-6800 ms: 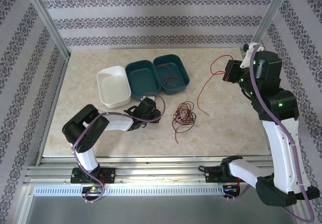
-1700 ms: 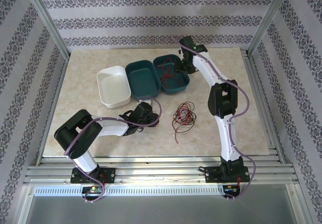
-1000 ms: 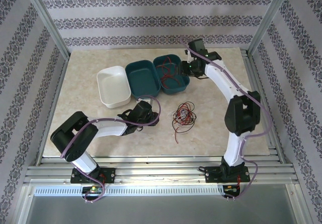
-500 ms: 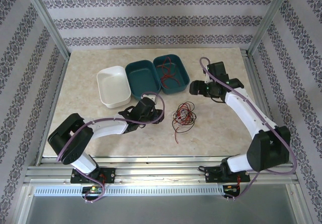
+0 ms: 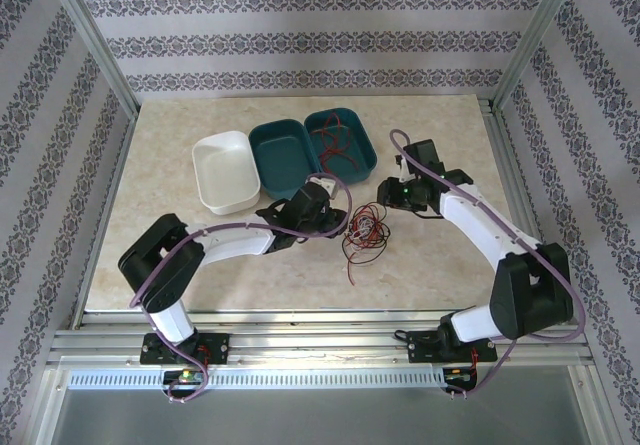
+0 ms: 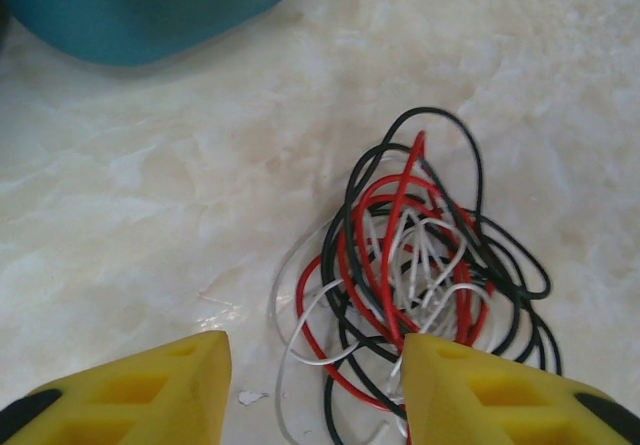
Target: Untangle the cables
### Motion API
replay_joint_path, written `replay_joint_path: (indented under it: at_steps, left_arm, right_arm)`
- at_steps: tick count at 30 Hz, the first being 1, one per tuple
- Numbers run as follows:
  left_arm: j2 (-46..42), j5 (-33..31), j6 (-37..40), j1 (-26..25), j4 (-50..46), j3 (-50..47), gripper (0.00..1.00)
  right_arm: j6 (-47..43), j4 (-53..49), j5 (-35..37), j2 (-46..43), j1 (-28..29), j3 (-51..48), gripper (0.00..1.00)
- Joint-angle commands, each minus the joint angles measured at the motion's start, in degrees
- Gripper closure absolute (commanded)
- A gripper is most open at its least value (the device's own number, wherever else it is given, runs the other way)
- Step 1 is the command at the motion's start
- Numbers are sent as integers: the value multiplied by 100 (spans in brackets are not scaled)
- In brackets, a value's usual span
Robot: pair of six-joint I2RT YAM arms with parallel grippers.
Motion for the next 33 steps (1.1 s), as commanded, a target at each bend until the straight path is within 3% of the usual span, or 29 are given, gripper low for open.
replay_joint_path:
  at_steps: [1, 9, 33]
  left_arm:
    - [186, -171, -148, -70, 150, 28, 55]
    - [301, -213, -460, -52, 499, -166, 55]
    - [491, 106, -668, -52, 782, -419, 57]
  right_arm:
    - [372, 66, -73, 139, 223, -16, 59]
    - [872, 316, 185, 547, 842, -86, 67]
    - [1236, 643, 453, 1605, 1158, 305, 81]
